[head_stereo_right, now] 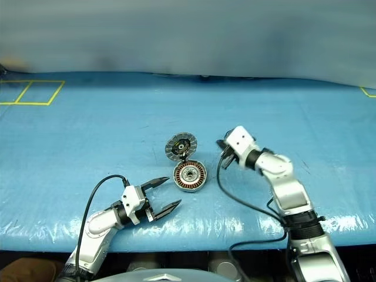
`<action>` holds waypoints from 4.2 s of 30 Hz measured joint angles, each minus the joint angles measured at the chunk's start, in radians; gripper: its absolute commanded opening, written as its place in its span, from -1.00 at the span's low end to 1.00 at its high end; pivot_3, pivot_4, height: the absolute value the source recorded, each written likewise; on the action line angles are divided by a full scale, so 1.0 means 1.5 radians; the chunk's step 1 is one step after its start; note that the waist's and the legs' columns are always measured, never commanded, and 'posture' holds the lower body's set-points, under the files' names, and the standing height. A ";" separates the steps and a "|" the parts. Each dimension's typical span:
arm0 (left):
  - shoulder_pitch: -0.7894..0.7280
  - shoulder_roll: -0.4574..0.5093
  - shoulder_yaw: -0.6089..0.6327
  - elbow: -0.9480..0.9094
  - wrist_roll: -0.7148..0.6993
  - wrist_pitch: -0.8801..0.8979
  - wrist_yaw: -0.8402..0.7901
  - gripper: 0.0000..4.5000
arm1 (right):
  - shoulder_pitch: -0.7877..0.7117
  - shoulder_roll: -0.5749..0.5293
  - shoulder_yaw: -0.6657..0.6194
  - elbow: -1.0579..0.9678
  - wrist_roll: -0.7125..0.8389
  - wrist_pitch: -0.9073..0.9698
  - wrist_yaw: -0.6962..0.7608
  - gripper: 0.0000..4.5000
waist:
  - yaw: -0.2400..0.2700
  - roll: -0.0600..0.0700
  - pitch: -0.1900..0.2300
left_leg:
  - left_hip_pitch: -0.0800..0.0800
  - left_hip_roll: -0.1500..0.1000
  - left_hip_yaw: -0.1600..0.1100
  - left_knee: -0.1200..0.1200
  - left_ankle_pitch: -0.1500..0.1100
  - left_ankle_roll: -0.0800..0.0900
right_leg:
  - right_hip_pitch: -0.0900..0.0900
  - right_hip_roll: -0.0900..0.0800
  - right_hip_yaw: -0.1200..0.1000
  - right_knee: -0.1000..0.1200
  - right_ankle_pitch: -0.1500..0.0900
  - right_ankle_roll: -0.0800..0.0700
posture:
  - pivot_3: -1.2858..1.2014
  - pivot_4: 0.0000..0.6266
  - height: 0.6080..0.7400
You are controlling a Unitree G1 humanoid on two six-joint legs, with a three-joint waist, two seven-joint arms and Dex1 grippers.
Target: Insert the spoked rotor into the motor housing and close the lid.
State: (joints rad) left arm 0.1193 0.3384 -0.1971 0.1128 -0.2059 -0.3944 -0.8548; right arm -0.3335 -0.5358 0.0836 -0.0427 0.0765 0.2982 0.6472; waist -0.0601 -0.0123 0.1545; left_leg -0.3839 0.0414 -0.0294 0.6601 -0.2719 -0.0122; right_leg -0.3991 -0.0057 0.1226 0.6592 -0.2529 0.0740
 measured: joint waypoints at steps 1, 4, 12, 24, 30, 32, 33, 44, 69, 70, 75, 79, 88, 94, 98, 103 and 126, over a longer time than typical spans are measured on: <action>0.000 0.000 0.000 -0.001 0.000 0.000 0.000 0.87 | -0.006 -0.010 -0.012 0.011 -0.006 0.002 -0.007 -0.82 | 0.000 0.000 0.000 | 0.000 0.000 0.000 0.000 0.000 0.000 | 0.000 0.000 0.000 0.000 0.000 0.000 | 0.03 -0.52 1.00; 0.000 0.000 0.000 -0.001 -0.001 0.000 0.000 0.87 | -0.026 -0.031 -0.032 0.067 -0.026 0.014 -0.038 -0.47 | -0.001 0.000 0.000 | 0.000 0.000 0.000 -0.001 0.000 0.000 | 0.000 0.000 0.000 0.000 0.001 0.000 | 0.03 -0.52 1.00; 0.002 -0.001 0.000 -0.001 0.000 -0.001 0.002 0.87 | -0.031 -0.033 -0.036 0.125 -0.011 0.056 -0.025 -0.33 | -0.002 0.000 0.000 | 0.000 0.000 0.000 -0.002 0.000 0.000 | -0.001 0.000 0.000 0.000 0.001 0.001 | 0.03 -0.52 1.00; 0.010 -0.002 0.000 0.000 0.002 -0.003 0.004 0.87 | -0.028 -0.006 -0.026 0.128 0.001 0.086 -0.013 -0.33 | -0.002 0.000 0.000 | 0.000 0.000 0.000 -0.002 0.000 0.000 | -0.001 0.000 0.000 0.000 0.001 0.001 | 0.03 -0.52 1.00; 0.010 -0.002 0.000 0.001 0.004 -0.005 0.007 0.87 | -0.019 -0.002 -0.019 0.129 -0.001 0.101 -0.017 -0.33 | -0.003 0.000 0.000 | 0.000 0.000 0.000 -0.002 0.000 0.000 | -0.001 0.000 0.000 0.000 0.001 0.001 | 0.03 -0.52 1.00; 0.010 -0.002 0.000 0.001 0.004 -0.005 0.007 0.87 | -0.017 0.001 -0.018 0.128 -0.002 0.104 -0.022 -0.33 | -0.003 0.000 0.000 | 0.000 0.000 0.000 -0.002 0.000 0.000 | -0.001 0.000 0.000 0.000 0.001 0.001 | 0.03 -0.52 1.00; 0.010 -0.002 0.000 0.001 0.004 -0.005 0.008 0.87 | -0.017 0.002 -0.018 0.128 -0.001 0.108 -0.024 -0.33 | -0.003 0.000 0.000 | 0.000 0.000 0.000 -0.002 0.000 0.000 | -0.001 0.000 0.000 0.000 0.001 0.001 | 0.03 -0.52 1.00; 0.010 -0.002 0.000 0.007 0.006 -0.012 0.013 0.87 | -0.008 0.018 -0.020 0.125 0.006 0.111 -0.024 -0.99 | -0.003 0.000 0.000 | 0.001 0.000 0.000 -0.002 0.000 0.000 | 0.000 0.001 0.000 0.000 0.001 0.001 | 0.03 -0.52 1.00; 0.008 -0.003 0.000 0.022 0.001 -0.023 -0.006 0.87 | 0.100 -0.013 0.019 -0.081 0.168 0.097 0.207 -0.99 | -0.003 0.002 0.001 | 0.000 0.000 -0.001 -0.001 0.000 0.000 | 0.000 0.001 0.000 0.000 0.000 0.001 | 0.03 -0.52 1.00; 0.008 -0.003 0.000 0.022 0.001 -0.023 -0.007 0.87 | 0.098 -0.013 0.021 -0.082 0.167 0.095 0.208 -0.99 | -0.003 0.002 0.001 | 0.000 0.000 -0.001 -0.001 0.000 0.000 | 0.000 0.001 0.000 0.000 0.000 0.001 | 0.03 -0.52 1.00; 0.008 -0.003 0.000 0.022 0.001 -0.023 -0.011 0.87 | 0.082 -0.014 0.040 -0.082 0.161 0.082 0.219 -0.99 | -0.003 0.002 0.001 | 0.000 0.000 -0.001 -0.002 0.000 0.000 | 0.000 0.001 0.000 0.000 0.000 0.001 | 0.03 -0.52 1.00; 0.009 -0.003 0.000 0.022 0.001 -0.023 -0.011 0.87 | 0.079 -0.016 0.059 -0.081 0.150 0.078 0.227 -0.99 | -0.002 0.002 0.001 | 0.000 0.000 -0.001 -0.002 0.000 0.000 | 0.000 0.001 0.000 0.000 0.001 0.001 | 0.03 -0.52 1.00; 0.011 -0.011 0.000 0.022 0.002 -0.023 -0.009 0.87 | 0.072 -0.015 0.077 -0.081 0.133 0.068 0.236 -0.99 | -0.004 0.002 0.001 | 0.000 0.000 -0.001 -0.001 0.000 0.000 | 0.000 0.001 0.000 0.000 0.001 0.001 | 0.03 -0.52 1.00; 0.011 -0.011 0.000 0.022 0.002 -0.022 -0.006 0.87 | 0.068 -0.016 0.095 -0.075 0.111 0.061 0.238 -0.99 | -0.004 0.002 0.001 | 0.000 0.000 -0.001 -0.001 0.000 0.000 | 0.000 0.001 0.000 0.000 0.001 0.001 | 0.03 -0.52 1.00; 0.012 -0.011 0.000 0.022 0.002 -0.022 -0.001 0.87 | 0.067 -0.017 0.097 -0.075 0.104 0.053 0.238 -0.99 | -0.004 0.002 0.001 | 0.000 0.000 -0.001 -0.001 0.000 0.000 | 0.000 0.001 0.000 0.000 0.001 0.001 | 0.03 -0.52 1.00; 0.013 -0.011 0.000 0.022 0.002 -0.021 0.002 0.87 | 0.060 -0.017 0.097 -0.071 0.095 0.053 0.235 -0.63 | -0.004 0.002 0.001 | 0.000 0.000 -0.001 -0.001 0.000 0.000 | 0.000 0.001 0.000 0.000 0.001 0.001 | 0.03 -0.52 1.00; 0.015 -0.010 0.000 0.019 0.003 -0.015 0.003 0.87 | 0.065 0.022 0.067 -0.089 0.160 0.054 0.207 -0.21 | -0.003 0.002 0.001 | 0.000 0.000 -0.001 -0.001 0.000 0.000 | 0.000 0.001 0.000 0.000 0.001 0.001 | 0.03 -0.52 1.00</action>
State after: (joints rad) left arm 0.1411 0.3232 -0.1970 0.1408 -0.2018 -0.4173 -0.8502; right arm -0.2365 -0.5021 0.1845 -0.1757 0.3158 0.3797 0.9578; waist -0.0650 -0.0097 0.1565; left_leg -0.3836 0.0417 -0.0305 0.6581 -0.2723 -0.0118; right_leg -0.3992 -0.0047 0.1223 0.6595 -0.2519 0.0757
